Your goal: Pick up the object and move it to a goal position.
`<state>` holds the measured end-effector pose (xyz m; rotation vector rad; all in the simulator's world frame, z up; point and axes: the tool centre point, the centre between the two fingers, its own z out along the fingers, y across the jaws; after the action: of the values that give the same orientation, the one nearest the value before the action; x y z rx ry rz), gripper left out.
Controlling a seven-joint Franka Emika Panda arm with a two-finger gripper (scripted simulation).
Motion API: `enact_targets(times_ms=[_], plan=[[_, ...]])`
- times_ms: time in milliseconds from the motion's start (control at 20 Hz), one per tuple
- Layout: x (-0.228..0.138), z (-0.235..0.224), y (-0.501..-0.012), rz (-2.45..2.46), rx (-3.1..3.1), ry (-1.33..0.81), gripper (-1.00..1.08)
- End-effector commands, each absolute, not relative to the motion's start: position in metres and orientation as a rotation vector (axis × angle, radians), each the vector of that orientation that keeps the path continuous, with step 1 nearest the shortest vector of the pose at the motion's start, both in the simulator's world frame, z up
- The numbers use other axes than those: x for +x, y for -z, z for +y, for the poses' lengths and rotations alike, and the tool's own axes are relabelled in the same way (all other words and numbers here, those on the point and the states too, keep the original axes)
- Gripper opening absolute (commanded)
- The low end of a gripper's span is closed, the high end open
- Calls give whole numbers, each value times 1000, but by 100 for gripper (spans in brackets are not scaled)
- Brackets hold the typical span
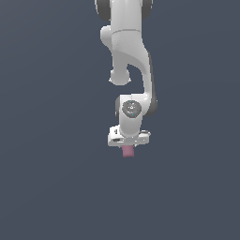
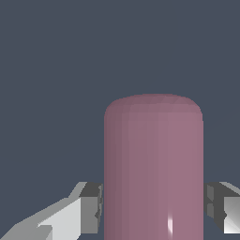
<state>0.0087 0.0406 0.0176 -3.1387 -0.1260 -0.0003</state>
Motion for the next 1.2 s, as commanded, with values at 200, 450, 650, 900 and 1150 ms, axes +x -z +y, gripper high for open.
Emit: enact_targets(times_ms=[200, 450, 650, 900, 1150], plan=[[-6, 1, -24, -124, -3139, 1, -100], [-24, -50, -33, -124, -3139, 1, -100], [-39, -93, -41, -124, -3139, 1, -100], [-53, -137, -48, -124, -3139, 0, -100], [-62, -164, -53, -124, -3139, 0, -100]])
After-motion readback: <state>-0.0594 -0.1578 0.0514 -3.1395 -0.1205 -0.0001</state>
